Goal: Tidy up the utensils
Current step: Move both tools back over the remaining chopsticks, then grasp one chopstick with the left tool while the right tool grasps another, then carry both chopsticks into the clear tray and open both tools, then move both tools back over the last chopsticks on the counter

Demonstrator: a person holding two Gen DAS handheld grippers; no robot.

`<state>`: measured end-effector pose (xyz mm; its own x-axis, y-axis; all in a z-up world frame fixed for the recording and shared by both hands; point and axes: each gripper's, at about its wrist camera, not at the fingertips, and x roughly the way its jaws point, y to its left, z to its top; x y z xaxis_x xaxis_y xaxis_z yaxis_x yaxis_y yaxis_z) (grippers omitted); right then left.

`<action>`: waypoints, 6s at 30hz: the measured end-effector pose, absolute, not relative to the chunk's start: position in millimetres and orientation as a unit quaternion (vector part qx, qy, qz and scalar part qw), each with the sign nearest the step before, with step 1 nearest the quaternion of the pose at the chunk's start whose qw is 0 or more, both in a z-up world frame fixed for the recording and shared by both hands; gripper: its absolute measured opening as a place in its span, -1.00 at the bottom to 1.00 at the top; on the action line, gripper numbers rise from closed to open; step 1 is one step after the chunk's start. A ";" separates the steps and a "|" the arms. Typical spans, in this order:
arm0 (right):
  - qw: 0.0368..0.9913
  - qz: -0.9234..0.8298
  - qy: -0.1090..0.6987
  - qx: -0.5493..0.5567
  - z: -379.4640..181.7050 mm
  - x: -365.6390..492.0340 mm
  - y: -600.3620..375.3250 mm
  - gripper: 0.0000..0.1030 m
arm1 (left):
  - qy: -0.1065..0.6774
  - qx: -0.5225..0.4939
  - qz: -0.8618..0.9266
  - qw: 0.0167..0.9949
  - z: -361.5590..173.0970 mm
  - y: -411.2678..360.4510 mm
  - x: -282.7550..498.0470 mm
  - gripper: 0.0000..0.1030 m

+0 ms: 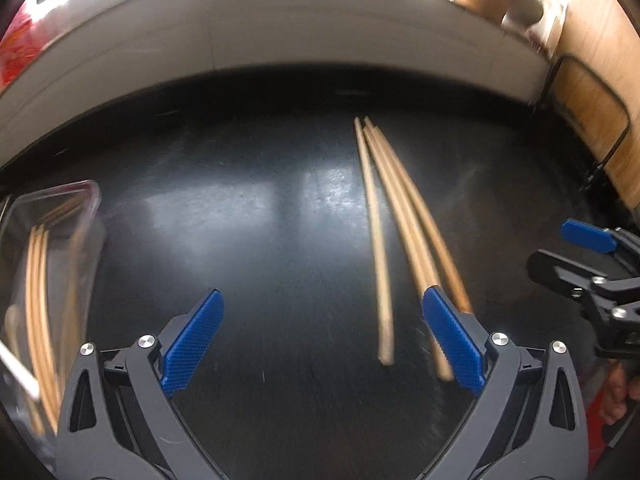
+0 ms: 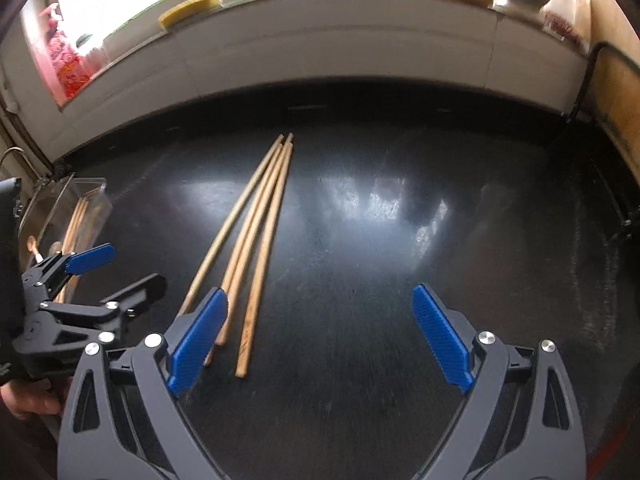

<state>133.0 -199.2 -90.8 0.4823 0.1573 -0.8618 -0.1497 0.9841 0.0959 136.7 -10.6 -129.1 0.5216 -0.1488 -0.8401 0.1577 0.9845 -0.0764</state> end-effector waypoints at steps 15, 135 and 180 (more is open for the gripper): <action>0.852 0.083 0.517 -0.004 -117.0 188.7 -214.0 0.74 | 0.456 0.071 -0.115 0.880 -153.0 -37.0 212.3 0.63; 0.764 0.341 0.545 0.062 -72.4 141.5 154.1 -0.85 | 0.414 -0.168 0.160 0.880 -56.5 262.5 27.0 -0.89; 0.923 0.100 0.370 0.008 -24.4 6.3 -217.9 0.87 | 0.334 -0.092 0.048 0.937 -32.5 101.0 -34.5 0.88</action>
<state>6.3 -217.9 -24.4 0.7058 0.1906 -0.6823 -0.1794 0.9798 0.0881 -34.5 101.0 -32.5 0.7718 0.0284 -0.6352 -0.1518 0.9783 -0.1407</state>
